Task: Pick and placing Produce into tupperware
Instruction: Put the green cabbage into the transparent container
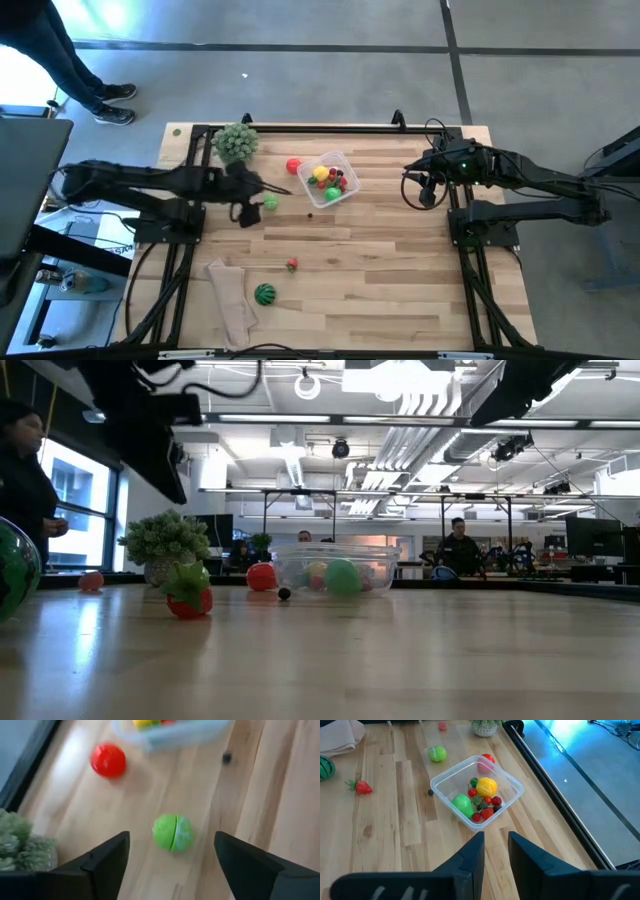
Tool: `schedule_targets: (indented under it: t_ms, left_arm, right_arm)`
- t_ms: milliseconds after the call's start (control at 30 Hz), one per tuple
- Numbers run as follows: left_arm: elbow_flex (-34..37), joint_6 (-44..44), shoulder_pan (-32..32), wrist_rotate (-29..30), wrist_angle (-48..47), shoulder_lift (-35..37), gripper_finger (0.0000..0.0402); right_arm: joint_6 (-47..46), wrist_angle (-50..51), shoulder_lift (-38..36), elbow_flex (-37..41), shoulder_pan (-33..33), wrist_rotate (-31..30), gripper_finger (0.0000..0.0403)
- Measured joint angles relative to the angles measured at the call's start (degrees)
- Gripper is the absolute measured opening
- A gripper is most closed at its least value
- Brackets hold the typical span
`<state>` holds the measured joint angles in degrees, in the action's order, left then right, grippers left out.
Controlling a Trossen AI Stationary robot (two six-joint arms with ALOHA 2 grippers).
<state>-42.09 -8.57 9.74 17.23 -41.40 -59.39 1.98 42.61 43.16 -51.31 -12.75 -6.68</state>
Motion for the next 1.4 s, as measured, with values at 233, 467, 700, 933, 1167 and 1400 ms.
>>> schedule_targets:
  t_ms: [233,467,700,933,1167,1400]
  left_arm:
    - [-4.52,4.60,0.04,-4.51,-4.13,-14.85,0.0309]
    - [-4.91,8.43,2.30,-6.19,-2.44,-19.72,0.0312]
    - [-4.91,10.55,9.71,-10.49,0.36,-19.70,0.0312]
    - [-4.91,11.75,12.15,-13.55,2.31,-19.70,0.0312]
    - [-4.89,12.87,12.39,-13.53,2.58,-22.46,0.0312]
    - [-4.89,13.37,12.39,-12.94,3.90,-27.28,0.0312]
  right_arm:
    - [0.00,0.00,0.00,0.00,0.00,-0.02,0.0076]
    - [0.00,0.02,0.00,0.00,0.00,-0.02,0.0076]
    - [-0.01,0.00,0.02,0.00,0.00,-0.04,0.0076]
    - [-0.02,0.00,0.02,0.00,-0.01,-0.04,0.0076]
    - [-0.02,0.00,0.02,0.00,0.00,-0.04,0.0076]
    - [-0.02,0.01,0.02,0.00,-0.02,-0.04,0.0076]
